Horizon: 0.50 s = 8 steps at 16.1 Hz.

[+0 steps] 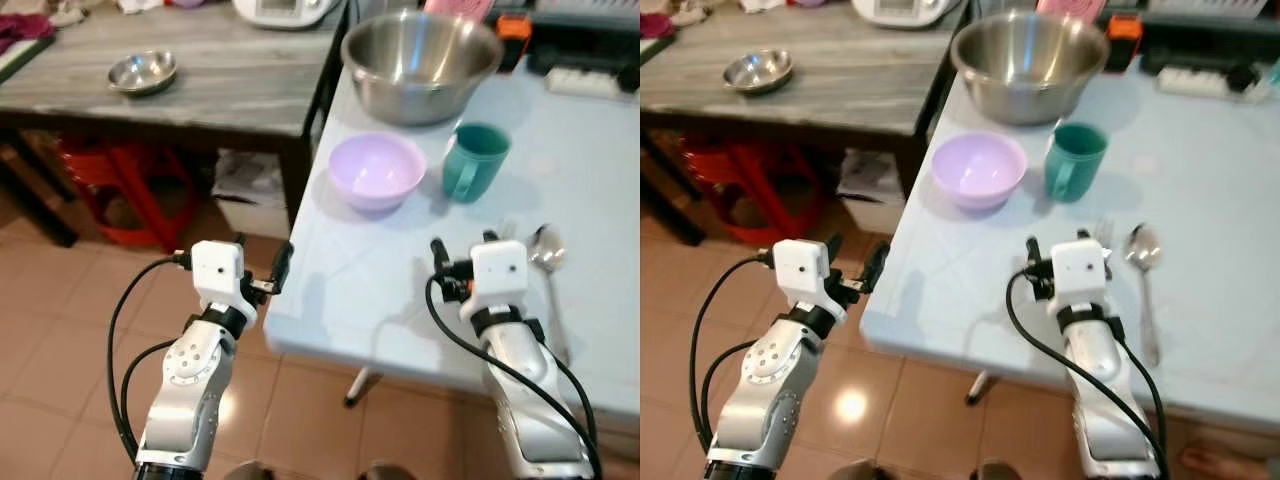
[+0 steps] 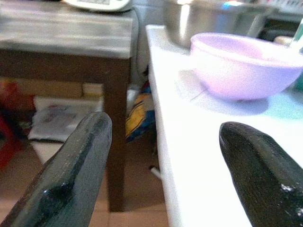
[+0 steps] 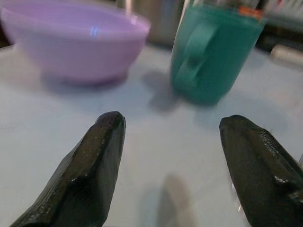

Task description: Setting the table

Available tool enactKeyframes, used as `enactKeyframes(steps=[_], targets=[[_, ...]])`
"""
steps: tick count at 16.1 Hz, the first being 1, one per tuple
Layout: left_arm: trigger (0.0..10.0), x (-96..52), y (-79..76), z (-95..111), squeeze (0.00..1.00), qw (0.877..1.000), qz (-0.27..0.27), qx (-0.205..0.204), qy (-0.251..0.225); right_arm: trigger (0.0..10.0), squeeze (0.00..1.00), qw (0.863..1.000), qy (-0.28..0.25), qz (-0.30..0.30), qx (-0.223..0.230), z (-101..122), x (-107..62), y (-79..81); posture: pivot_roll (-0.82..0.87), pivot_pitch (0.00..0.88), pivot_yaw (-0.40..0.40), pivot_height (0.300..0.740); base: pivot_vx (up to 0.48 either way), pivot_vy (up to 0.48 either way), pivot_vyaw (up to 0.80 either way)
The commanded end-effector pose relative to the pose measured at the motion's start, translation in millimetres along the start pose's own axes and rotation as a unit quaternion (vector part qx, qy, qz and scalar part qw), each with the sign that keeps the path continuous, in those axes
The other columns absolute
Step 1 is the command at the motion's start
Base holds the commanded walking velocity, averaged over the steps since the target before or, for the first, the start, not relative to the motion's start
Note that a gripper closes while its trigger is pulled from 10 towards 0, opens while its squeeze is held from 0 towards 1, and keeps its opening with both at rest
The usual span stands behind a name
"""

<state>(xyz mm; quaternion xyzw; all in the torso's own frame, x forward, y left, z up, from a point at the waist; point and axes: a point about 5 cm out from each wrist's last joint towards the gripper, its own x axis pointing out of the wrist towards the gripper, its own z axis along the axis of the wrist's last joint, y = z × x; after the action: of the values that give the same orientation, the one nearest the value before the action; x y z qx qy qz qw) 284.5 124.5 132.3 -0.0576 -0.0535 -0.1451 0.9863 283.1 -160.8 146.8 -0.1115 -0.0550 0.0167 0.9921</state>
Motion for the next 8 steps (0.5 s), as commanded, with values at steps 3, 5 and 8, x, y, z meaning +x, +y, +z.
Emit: enactKeyframes(steps=[3, 5, 8], targets=[[10.0, -5.0, 12.7, -2.5, 0.00, 1.000, 0.014, 0.006, 0.012, 10.0, 0.00, 1.000, -0.002, 0.022, 0.001, 3.5, 0.6, 13.5, -0.14, 0.213, 0.021, 0.740, 0.190, 0.000, 0.00], [10.0, -6.2, 14.2, -4.0, 0.00, 1.000, -0.008, 0.020, 0.021, 10.0, 0.00, 0.999, -0.001, 0.032, -0.007, 5.5, 2.1, 16.9, -0.14, 0.212, 0.019, 0.740, 0.000, 0.000, 0.00], [10.0, -8.2, 16.0, -2.5, 0.00, 0.997, -0.055, 0.049, 0.028, 10.0, 0.00, 0.998, -0.022, 0.032, -0.047, 12.7, 6.6, 21.1, -0.14, 0.210, 0.018, 0.740, 0.000, 0.000, 0.00]])
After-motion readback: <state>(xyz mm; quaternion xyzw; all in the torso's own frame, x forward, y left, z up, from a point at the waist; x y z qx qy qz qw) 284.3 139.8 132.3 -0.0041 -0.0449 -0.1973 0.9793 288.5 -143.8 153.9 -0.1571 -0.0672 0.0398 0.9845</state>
